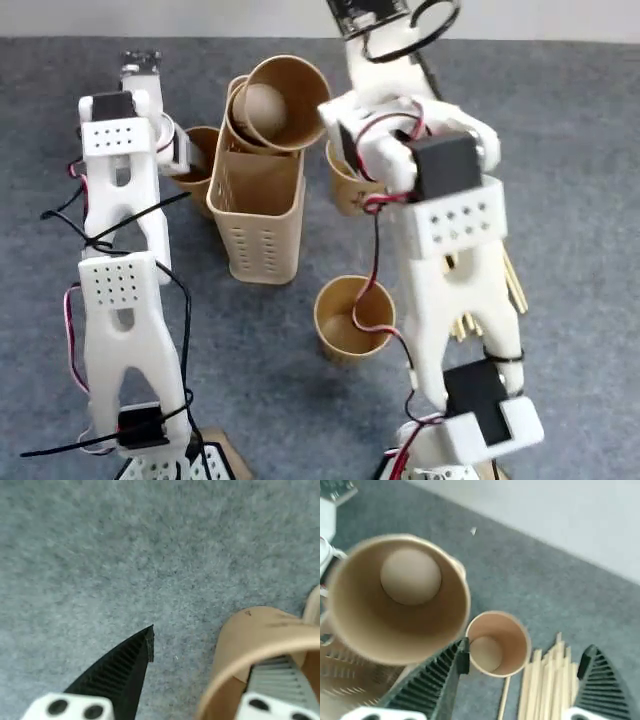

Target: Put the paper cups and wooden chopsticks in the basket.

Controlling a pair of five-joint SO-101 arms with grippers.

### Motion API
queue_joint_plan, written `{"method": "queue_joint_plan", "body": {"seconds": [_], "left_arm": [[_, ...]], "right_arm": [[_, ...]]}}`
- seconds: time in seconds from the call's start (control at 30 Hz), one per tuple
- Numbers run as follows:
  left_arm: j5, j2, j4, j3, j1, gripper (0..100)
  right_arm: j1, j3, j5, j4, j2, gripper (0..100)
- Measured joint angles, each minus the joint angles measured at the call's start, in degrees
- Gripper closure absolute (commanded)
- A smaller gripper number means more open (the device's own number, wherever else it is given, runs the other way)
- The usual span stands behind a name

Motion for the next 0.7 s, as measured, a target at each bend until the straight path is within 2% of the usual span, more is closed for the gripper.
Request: {"method": "queue_joint_plan", "body": {"seconds": [0.13, 0.43, 0.6, 0.7], "left_arm": [[-0.6, 0.0, 0.0, 0.0, 0.0, 96], [-2.4, -5.2, 0.0, 0.0, -4.7, 96], [-4.0, -12.4, 0.0, 0.0, -6.3, 96], [-4.0, -19.3, 0.0, 0.0, -6.3, 96]], "right_arm": [[0.2, 5.4, 0.0, -6.9, 5.1, 65.9], [-1.1, 6.9, 0.0, -15.9, 9.6, 65.9], [-1.1, 6.9, 0.0, -16.1, 8.9, 65.9], [0.5, 6.9, 0.0, -12.0, 5.4, 65.9]]}}
